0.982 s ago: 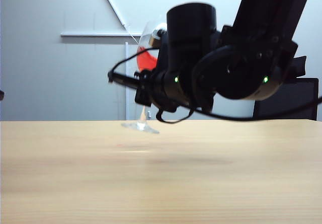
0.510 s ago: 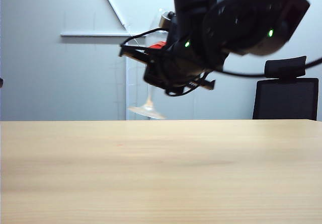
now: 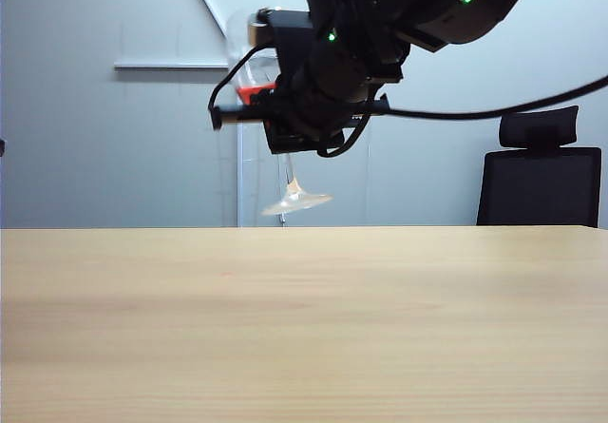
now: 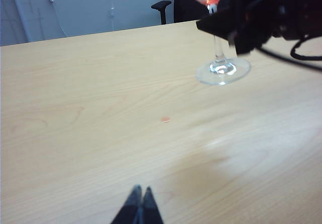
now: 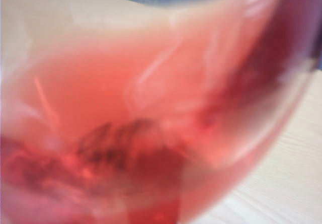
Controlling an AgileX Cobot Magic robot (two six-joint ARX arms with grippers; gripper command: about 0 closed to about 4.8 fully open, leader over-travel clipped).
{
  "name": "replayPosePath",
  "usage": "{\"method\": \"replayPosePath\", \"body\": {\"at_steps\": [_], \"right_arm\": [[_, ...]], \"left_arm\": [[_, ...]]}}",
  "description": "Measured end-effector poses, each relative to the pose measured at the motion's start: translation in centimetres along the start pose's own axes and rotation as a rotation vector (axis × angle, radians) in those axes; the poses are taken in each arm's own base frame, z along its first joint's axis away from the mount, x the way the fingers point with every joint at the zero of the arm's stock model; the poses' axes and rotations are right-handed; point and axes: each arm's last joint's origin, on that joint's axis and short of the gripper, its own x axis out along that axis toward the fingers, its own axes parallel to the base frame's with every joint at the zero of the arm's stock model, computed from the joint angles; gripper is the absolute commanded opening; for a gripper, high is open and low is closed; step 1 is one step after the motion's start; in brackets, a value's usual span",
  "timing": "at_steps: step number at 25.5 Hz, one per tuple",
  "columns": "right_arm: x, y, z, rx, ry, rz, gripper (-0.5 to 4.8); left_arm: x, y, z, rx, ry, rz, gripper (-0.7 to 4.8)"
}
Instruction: Gently pick up the goblet, rotate it counterclockwise for two full turns (viewing from above), and then place it back on the table.
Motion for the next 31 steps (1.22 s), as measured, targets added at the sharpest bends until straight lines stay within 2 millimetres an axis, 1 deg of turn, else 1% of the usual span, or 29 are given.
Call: {"method": "replayPosePath", "body": {"at_steps": [2,3,6,12,13,16,19,22,25,28,31], "right_arm": [[-0.4,0.7,-0.2,-0.060,0.017,-0.005,-0.07],[-0.6,0.8,-0.2,-0.067,0.016,0.004,-0.07],[-1.8,2.0,-1.2,-0.065,-0.031,0.040,-0.07],[-3.3,2.8,-3.9,-0.058,-0.040,0.060,-0.07],[-3.8,2.8,-4.7,0.001,-0.060,0.072,-0.07],[-4.7,1.9,-5.9,0.225,-0.126,0.091,-0.07],[-5.2,0.9,-6.4,0.382,-0.185,0.082,-0.07],[-5.4,0.1,-6.5,0.485,-0.224,0.076,-0.07],[-5.0,-0.8,-6.6,0.555,-0.221,0.096,-0.07],[-4.4,-2.2,-6.8,0.625,-0.204,0.088,-0.07],[-2.8,-3.4,-6.5,0.653,-0.113,0.080,-0.07]], "left_arm": [[0.0,0.0,0.0,0.000,0.000,0.000,-0.05],[0.0,0.0,0.0,0.000,0.000,0.000,-0.05],[0.0,0.0,0.0,0.000,0.000,0.000,-0.05],[0.0,0.0,0.0,0.000,0.000,0.000,-0.05],[0.0,0.0,0.0,0.000,0.000,0.000,-0.05],[0.0,0.0,0.0,0.000,0.000,0.000,-0.05],[0.0,0.0,0.0,0.000,0.000,0.000,-0.05],[0.0,0.0,0.0,0.000,0.000,0.000,-0.05],[0.0,0.0,0.0,0.000,0.000,0.000,-0.05],[0.0,0.0,0.0,0.000,0.000,0.000,-0.05],[0.0,0.0,0.0,0.000,0.000,0.000,-0.05]]}}
